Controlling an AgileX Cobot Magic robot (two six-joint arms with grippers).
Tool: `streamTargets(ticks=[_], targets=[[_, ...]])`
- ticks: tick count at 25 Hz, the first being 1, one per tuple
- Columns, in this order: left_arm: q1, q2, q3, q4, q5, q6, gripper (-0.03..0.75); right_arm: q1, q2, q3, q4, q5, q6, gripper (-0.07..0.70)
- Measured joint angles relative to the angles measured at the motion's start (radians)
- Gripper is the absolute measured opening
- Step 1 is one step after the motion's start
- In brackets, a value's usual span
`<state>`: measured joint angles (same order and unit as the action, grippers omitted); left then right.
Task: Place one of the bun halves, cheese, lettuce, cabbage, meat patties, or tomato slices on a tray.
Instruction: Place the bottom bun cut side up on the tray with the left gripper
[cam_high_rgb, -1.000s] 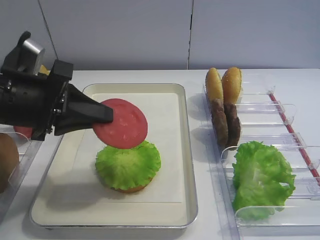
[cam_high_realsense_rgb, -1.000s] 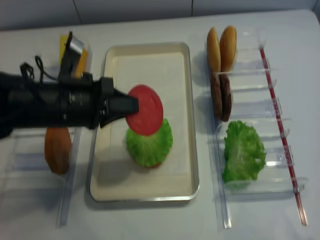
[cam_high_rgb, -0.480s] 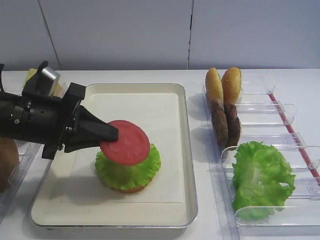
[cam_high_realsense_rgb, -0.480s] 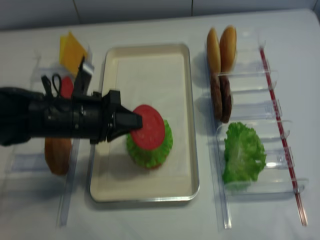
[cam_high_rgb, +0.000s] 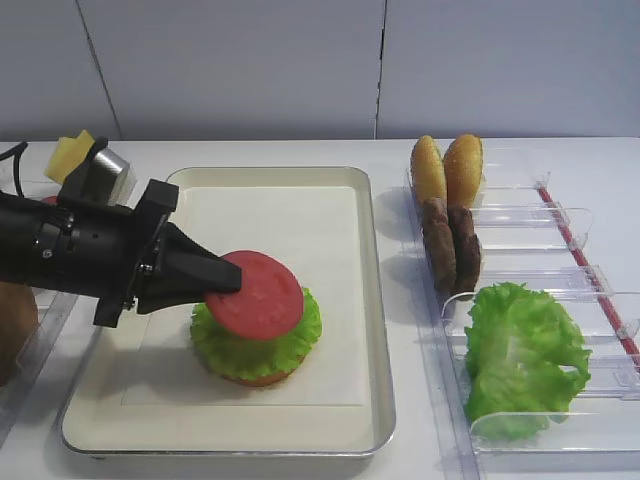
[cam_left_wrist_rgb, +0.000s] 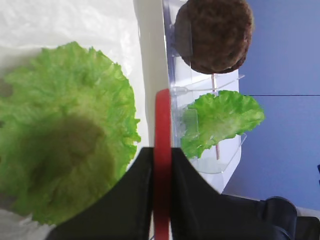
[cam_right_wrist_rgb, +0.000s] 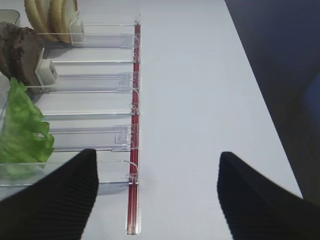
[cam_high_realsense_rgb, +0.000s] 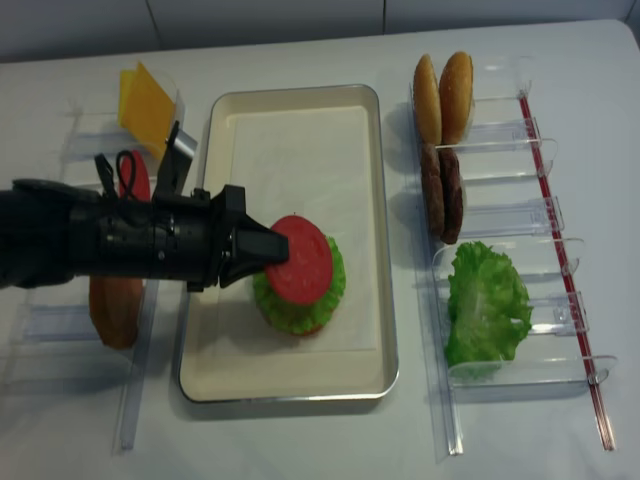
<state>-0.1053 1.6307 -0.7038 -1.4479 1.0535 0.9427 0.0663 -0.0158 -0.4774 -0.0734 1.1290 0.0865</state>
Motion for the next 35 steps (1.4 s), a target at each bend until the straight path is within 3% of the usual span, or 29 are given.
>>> streamTargets(ticks=[20, 35], targets=[[0.0, 0.055, 0.0, -0.025, -0.057, 0.025, 0.071, 0.0, 0.0, 0.0, 0.0, 0.0, 0.002, 0.524], [-0.018, 0.055, 0.0, -0.072, -0.057, 0.046, 0.071, 0.0, 0.0, 0.0, 0.0, 0.0, 0.004, 0.524]])
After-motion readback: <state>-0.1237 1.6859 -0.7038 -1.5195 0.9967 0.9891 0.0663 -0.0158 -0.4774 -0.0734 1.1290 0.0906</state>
